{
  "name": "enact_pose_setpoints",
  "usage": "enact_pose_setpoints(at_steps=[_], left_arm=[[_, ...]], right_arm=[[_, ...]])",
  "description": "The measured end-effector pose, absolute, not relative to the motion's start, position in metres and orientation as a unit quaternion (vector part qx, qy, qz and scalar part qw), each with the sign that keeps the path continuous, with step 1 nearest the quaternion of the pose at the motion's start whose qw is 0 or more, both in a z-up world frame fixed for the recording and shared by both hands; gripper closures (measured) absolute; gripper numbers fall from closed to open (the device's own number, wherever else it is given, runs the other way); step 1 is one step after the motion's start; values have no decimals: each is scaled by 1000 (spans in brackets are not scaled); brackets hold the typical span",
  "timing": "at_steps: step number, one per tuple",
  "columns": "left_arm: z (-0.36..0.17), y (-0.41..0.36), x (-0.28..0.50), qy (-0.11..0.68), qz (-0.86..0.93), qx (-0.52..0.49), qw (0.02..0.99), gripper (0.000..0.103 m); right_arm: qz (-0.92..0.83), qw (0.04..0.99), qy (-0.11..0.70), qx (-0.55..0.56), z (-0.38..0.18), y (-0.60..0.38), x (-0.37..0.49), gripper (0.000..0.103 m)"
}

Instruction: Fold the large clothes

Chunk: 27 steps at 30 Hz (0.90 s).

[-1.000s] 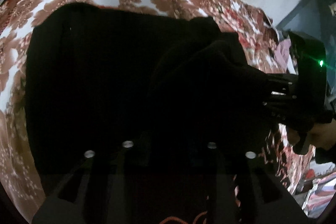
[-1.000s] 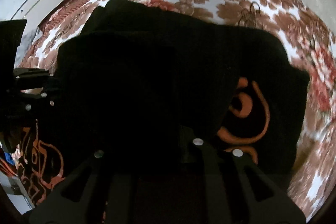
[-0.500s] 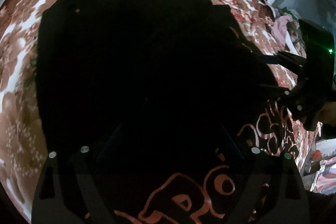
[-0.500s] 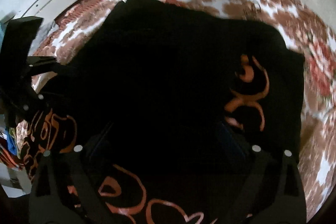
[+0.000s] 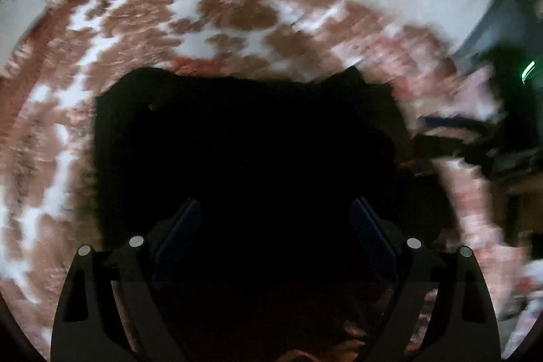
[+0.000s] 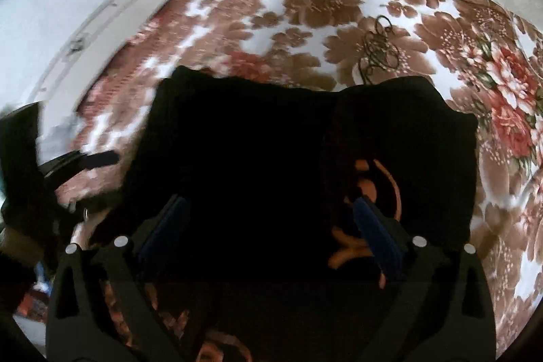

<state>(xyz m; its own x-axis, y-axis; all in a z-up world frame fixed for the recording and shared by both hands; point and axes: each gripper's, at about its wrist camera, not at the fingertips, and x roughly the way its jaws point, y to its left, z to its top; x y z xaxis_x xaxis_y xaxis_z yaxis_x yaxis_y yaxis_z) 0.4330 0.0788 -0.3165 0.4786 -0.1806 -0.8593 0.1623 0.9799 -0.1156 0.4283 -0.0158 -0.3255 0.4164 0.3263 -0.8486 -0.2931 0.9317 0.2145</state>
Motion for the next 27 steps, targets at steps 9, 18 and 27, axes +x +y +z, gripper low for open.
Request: enact_pose_setpoints(at_steps=[9,18,27], left_arm=[[-386,71,423,542,-31,69,837,8],[-343,83,403,522,-45,69,849,8],[-374,57,409,537,-53,49,840,8]], right_arm=[[90,825,551,-89,-408,-18,421,7],[125,846,514,-66,-371,-21,398,7],[148,829,531,-96,-397,22,398,7]])
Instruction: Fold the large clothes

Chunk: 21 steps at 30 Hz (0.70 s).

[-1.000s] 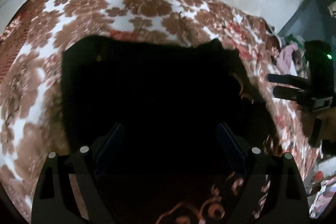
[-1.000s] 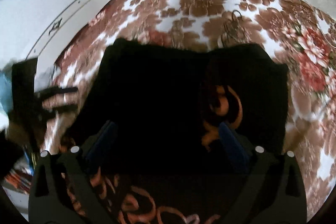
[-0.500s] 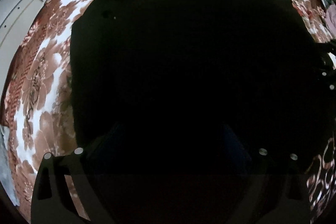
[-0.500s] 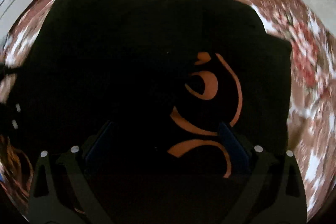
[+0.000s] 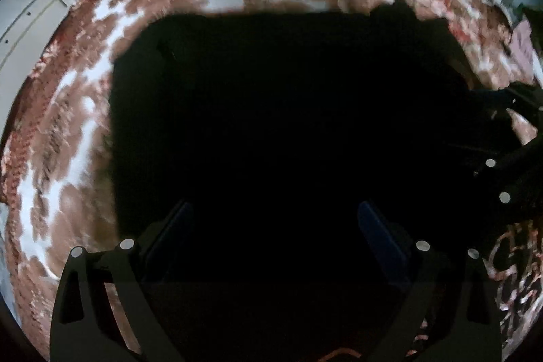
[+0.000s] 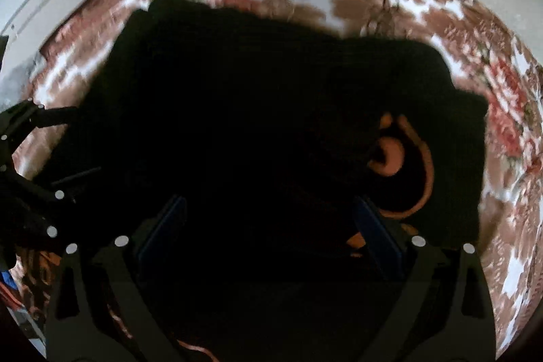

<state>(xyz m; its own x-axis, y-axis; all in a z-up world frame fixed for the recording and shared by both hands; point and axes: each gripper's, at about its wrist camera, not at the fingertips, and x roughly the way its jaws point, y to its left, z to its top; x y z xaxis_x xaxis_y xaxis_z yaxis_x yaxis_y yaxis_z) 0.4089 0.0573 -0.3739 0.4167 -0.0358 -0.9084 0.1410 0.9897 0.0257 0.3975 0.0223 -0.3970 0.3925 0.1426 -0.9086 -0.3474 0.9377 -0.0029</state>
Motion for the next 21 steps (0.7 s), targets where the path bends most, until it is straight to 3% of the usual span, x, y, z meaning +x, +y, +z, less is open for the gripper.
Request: enact_pose_setpoints(at_steps=[5,14,21], left_arm=[[-406,57,396,551,-50,67,830,5],[-361,81,345,545,-45,64,835,6],[-355,101,282,571,-15,62,818,6]], right_arm=[[137,823,536,-128,-425,17,383,8],[141,831,530,-95,-398,9,356,6],[128,813,549,-144,-394,6,301,6]])
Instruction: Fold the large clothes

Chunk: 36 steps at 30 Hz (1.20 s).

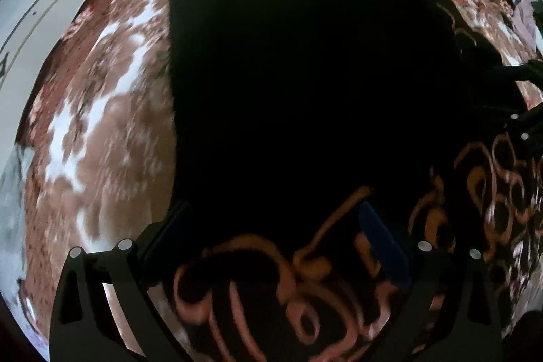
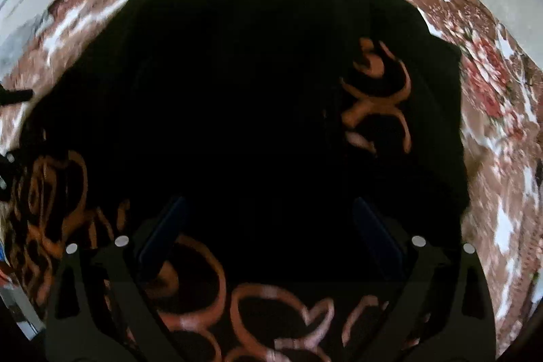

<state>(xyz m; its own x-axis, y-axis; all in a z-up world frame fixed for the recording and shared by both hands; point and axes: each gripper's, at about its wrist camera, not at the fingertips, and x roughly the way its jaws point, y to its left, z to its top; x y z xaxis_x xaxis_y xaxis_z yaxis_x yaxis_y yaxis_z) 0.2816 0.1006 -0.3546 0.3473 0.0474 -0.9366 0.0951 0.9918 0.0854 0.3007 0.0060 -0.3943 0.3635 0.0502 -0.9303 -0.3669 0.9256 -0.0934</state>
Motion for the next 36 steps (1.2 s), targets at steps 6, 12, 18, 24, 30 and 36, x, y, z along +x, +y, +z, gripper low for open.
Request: enact_pose_setpoints(at_steps=[6,12,18,24,30,36], left_arm=[[-361,125,223,609,0,36,792,6],[-375,150,168,659,10,12,752,6],[-387,174,137,681,35,-51,730,6],[-399,172,118,686,12,-109,719,8],[-393,146,105,678,-55,-145,718,10],[-394,168,99,684,-1,-154,713,10]], right_arm=[[112,790,582,-160,-400,-17,265,6],[88,773,607,-161,-402,-48,232,6],[30,753,647,-115,-411,-127,189,6],[9,719,695,-25,-430,-199,136,6],[38,693,717,64,-446,-233,91,6],[96,683,716,107,-456,-220,92,6]])
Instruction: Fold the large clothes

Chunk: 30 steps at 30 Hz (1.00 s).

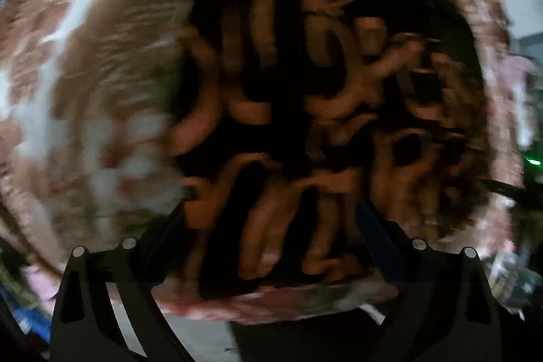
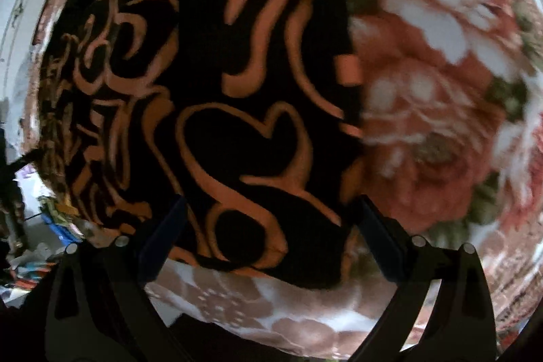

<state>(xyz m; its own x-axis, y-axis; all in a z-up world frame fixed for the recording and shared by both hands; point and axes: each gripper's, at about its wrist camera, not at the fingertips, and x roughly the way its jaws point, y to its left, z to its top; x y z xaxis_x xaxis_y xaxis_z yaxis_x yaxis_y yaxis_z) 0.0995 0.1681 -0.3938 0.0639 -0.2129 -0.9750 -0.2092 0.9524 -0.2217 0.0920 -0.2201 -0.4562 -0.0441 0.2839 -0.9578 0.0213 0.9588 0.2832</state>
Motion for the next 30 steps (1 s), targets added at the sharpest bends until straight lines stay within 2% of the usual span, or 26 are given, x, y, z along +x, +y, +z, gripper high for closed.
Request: enact_pose_setpoints(at_steps=[4,6,9,13,14,18,19,21,23,25,27,30], left_arm=[[-414,179,87,711,8,-193,676,16],[-410,174,88,710,-16,-203,674,24],[-391,149,97,694,-95,-206,683,24],[-398,150,98,703,-79,-172,686,24],[-402,157,104,710,-54,-165,682,24],[-413,175,100,713,-23,-195,674,31],[-412,174,100,714,-30,-196,672,32],[-404,164,102,714,-55,-193,671,46],[-393,142,107,704,-81,-195,678,54],[-386,134,112,696,-97,-183,687,55],[-400,134,117,711,-70,-151,683,50],[-415,148,113,719,-39,-175,671,49]], right_arm=[[92,675,720,134,-465,-225,98,6],[95,670,720,154,-463,-228,99,18],[114,663,723,157,-451,-225,98,29],[103,653,739,132,-456,-228,95,29],[86,648,747,121,-465,-234,96,32],[80,649,746,125,-470,-237,103,33],[81,649,746,121,-469,-232,102,36],[81,644,753,108,-466,-216,101,67],[85,640,756,113,-456,-208,103,85],[97,641,754,109,-448,-199,108,85],[89,637,760,89,-452,-192,116,71],[72,629,767,103,-467,-190,119,71]])
